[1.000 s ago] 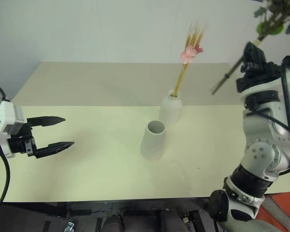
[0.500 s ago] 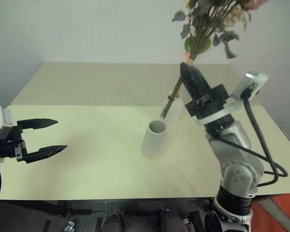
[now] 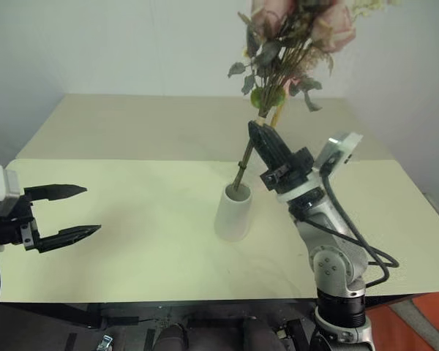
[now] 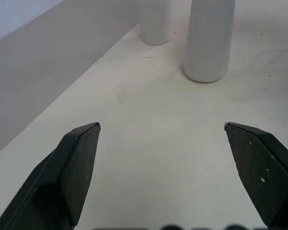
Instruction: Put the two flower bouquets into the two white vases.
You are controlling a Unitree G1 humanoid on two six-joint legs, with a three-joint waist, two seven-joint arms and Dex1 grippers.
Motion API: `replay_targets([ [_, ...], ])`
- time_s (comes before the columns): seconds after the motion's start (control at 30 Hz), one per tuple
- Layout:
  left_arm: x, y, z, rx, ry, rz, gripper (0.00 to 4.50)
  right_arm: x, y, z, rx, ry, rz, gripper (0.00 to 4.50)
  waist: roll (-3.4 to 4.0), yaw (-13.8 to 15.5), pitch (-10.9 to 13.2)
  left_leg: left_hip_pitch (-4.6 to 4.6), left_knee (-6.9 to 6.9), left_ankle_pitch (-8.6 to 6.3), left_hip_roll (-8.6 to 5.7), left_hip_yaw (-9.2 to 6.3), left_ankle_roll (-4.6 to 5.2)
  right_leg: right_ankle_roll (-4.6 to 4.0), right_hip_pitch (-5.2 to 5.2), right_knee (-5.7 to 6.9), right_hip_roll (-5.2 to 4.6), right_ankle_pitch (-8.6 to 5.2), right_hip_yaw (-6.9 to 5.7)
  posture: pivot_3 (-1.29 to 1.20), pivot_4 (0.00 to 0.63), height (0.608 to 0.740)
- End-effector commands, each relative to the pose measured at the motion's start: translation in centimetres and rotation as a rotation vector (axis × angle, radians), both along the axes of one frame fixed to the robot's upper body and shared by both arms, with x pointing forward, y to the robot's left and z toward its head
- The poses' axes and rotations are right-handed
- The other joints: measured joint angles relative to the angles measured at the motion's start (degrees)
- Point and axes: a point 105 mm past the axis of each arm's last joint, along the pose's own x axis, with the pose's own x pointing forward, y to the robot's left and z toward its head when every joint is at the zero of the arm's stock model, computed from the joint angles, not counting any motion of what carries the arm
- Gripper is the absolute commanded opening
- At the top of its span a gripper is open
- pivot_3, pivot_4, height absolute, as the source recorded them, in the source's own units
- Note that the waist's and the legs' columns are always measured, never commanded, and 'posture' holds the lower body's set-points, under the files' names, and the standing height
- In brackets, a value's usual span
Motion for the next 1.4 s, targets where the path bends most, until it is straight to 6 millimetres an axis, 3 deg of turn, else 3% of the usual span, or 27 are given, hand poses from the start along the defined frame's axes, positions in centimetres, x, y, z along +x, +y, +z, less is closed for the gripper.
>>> replay_targets([
  [0.03,-0.2,-0.2,1.2,0.015,-0.05,-0.005,4.5,-0.7,0.2,0.3,-0.001,-0.062,0.004,0.22,0.0,0.0,0.0,0.0,0.0,0.0,0.0,0.0,0.0,0.0,0.0,0.0,0.0,0.0,0.0,0.0,0.15,0.74],
  [0.13,-0.1,-0.3,1.3,0.016,-0.052,-0.005,4.5,-0.7,0.4,-0.5,-0.026,-0.065,-0.013,0.22,0.0,0.0,0.0,0.01,0.0,0.0,0.01,-0.01,0.0,0.01,0.0,0.01,0.01,0.0,-0.01,0.0,0.15,0.74],
  [0.4,0.5,-0.6,1.3,0.016,-0.054,-0.021,4.5,-2.7,0.6,-2.2,-0.119,-0.086,0.074,3.03,0.0,0.1,0.0,0.01,0.0,0.0,0.0,-0.01,-0.01,0.0,0.01,0.02,0.0,-0.01,-0.03,0.0,0.15,0.74],
  [0.53,0.8,-0.8,1.3,0.013,-0.056,-0.032,4.5,-3.3,-0.8,-3.1,-0.17,-0.059,0.03,4.45,-0.01,0.1,0.0,0.02,0.0,0.0,0.0,-0.01,-0.01,-0.01,0.01,0.02,0.0,-0.02,-0.03,0.0,0.15,0.74],
  [0.7,1.3,-0.9,1.3,0.011,-0.056,-0.043,4.5,-4.3,-4.4,-3.9,-0.268,-0.016,-0.049,4.48,-0.04,0.4,0.0,0.02,0.0,0.01,-0.02,0.0,-0.02,-0.02,0.05,0.0,-0.02,-0.06,-0.02,0.0,0.15,0.74],
  [1.07,2.2,-1.3,1.0,0.001,-0.063,-0.066,4.5,-6.7,-18.0,-0.9,-0.717,0.077,-0.183,4.48,-0.05,1.4,0.0,0.17,0.03,0.01,-0.06,0.05,-0.01,-0.03,0.23,-0.09,-0.04,-0.1,0.04,0.0,0.15,0.74],
  [1.2,2.2,-1.2,1.0,-0.001,-0.063,-0.064,4.5,-8.0,-22.4,-1.3,-0.933,0.189,-0.204,4.48,-0.06,1.5,0.0,0.32,0.04,0.01,-0.07,0.06,-0.01,0.0,0.44,-0.18,-0.05,-0.12,0.05,0.0,0.15,0.74],
  [1.4,1.8,-1.0,1.0,0.001,-0.06,-0.057,4.5,-8.6,-25.7,0.0,-1.004,0.249,-0.275,4.48,-0.07,1.3,0.0,0.87,0.04,-0.01,-0.1,0.21,-0.04,0.01,0.87,-0.27,-0.17,-0.14,0.12,0.0,0.15,0.74],
])
